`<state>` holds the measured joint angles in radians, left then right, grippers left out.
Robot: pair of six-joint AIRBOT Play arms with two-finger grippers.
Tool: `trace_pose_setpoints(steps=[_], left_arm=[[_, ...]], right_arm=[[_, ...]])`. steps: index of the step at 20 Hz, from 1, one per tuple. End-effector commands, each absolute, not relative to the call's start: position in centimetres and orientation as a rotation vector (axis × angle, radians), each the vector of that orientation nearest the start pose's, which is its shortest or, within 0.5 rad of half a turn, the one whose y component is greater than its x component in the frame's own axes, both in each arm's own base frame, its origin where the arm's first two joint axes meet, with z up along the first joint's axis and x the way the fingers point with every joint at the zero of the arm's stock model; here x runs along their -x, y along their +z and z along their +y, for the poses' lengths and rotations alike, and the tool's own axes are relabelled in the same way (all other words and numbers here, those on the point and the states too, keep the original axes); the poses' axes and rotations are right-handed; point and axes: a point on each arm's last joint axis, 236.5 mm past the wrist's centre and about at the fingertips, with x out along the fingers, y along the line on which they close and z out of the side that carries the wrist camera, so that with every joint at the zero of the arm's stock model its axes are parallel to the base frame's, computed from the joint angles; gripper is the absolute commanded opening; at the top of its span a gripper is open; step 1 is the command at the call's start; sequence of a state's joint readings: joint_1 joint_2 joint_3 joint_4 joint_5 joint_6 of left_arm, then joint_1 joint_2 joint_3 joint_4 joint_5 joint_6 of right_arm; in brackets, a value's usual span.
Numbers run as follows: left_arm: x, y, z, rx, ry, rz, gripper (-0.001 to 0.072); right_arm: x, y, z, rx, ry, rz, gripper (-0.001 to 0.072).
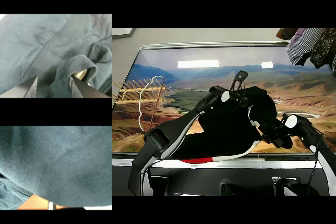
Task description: Fold the clothes and pants, and hang the long-sleeved shirts on hangers.
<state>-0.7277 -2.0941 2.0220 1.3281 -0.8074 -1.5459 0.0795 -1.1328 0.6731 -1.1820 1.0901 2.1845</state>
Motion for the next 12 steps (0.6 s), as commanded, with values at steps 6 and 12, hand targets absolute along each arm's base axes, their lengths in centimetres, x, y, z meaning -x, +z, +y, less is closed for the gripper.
trace_pose_setpoints(steps=[6, 12], left_arm=[[-44.4, -3.5, -49.6, -0.164, -0.844, 0.853, 0.0459], [-45.9, -4.5, -49.9, -0.166, -0.825, 0.799, 0.0413]], right_arm=[[-25.1, -8.1, 9.9, -0.825, -0.289, 1.581, 0.0043], [-25.0, -8.1, 9.9, -0.825, -0.289, 1.583, 0.0043]])
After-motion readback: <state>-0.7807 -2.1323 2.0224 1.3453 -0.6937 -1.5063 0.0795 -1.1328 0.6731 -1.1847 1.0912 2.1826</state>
